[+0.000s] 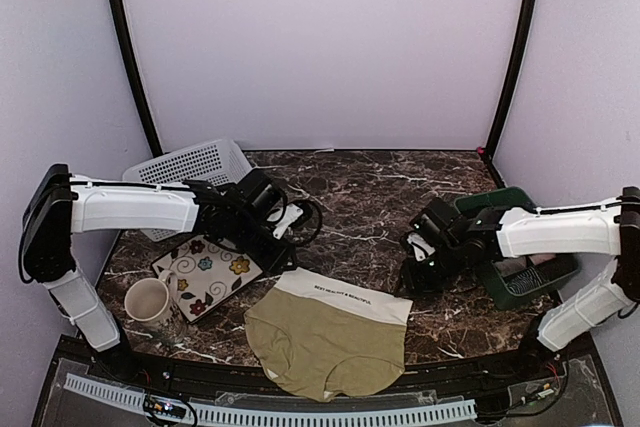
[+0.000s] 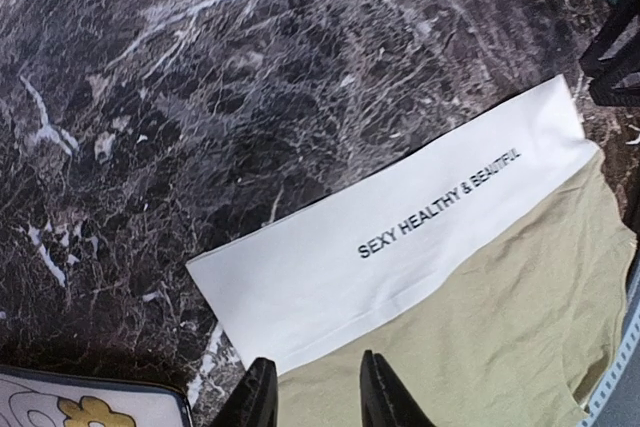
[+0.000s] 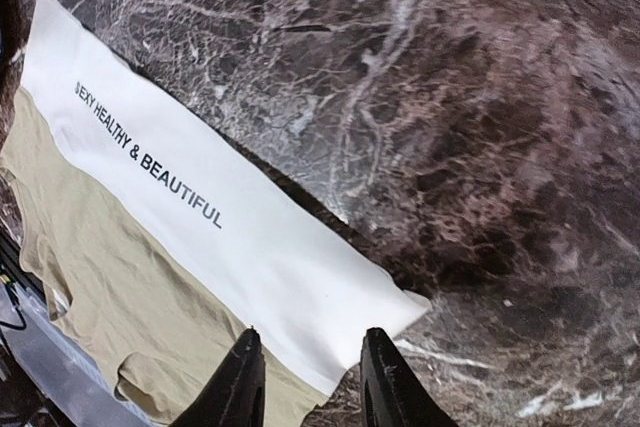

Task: Roll the underwear
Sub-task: Pick up the underwear from the center of the board.

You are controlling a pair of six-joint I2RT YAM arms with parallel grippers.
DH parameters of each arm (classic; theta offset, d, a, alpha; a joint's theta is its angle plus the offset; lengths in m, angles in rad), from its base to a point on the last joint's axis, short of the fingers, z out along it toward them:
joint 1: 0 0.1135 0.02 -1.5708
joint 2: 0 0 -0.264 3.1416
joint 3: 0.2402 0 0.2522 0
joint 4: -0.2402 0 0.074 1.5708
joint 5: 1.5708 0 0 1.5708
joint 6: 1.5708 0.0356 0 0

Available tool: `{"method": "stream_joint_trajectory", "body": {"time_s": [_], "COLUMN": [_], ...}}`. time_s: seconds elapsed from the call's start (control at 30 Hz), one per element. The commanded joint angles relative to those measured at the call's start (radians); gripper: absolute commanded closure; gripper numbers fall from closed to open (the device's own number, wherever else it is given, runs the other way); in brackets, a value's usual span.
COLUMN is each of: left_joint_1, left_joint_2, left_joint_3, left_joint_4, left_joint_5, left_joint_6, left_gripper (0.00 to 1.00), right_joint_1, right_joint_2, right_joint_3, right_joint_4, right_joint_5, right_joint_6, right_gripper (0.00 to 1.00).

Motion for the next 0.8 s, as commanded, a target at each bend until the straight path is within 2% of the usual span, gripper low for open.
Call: {"method": "stream_joint_trajectory", "body": {"time_s": [0.0, 0.23, 0.47, 0.6, 0.77], "left_joint_1": [0.020, 0.030, 0.055, 0.073, 0.078], "left_joint_2": [0.021, 0.018, 0.034, 0.069, 0.120], "left_joint_3": [0.023, 0.015, -0.006, 0.006, 0.029], "left_joint_4": [-0.044, -0.045, -0.041, -0.036, -0.024], "left_joint_5": [-0.064, -0.065, -0.073, -0.069, -0.067], "left_joint_6": [-0.034, -0.041, -0.061, -0.073, -0.078], "left_gripper": [0.68, 0.68, 0.69, 0.70, 0.71], "right_joint_1": [0.037, 0.052, -0.048, -0.069, -0.075], "right_joint_2": [0.085, 0.210, 0.353, 0.296, 0.145], "right_joint_3": [-0.002, 0.028, 0.161, 0.234, 0.216], "right_joint_4": [0.110, 0.081, -0.037, -0.067, -0.062], "right_joint_5": [-0.020, 0.032, 0.201, 0.226, 0.178], "right_joint_6": [0.010, -0.029, -0.193, -0.235, -0.171], "right_gripper": [0.71, 0.86, 0.92, 0.88, 0.69]}}
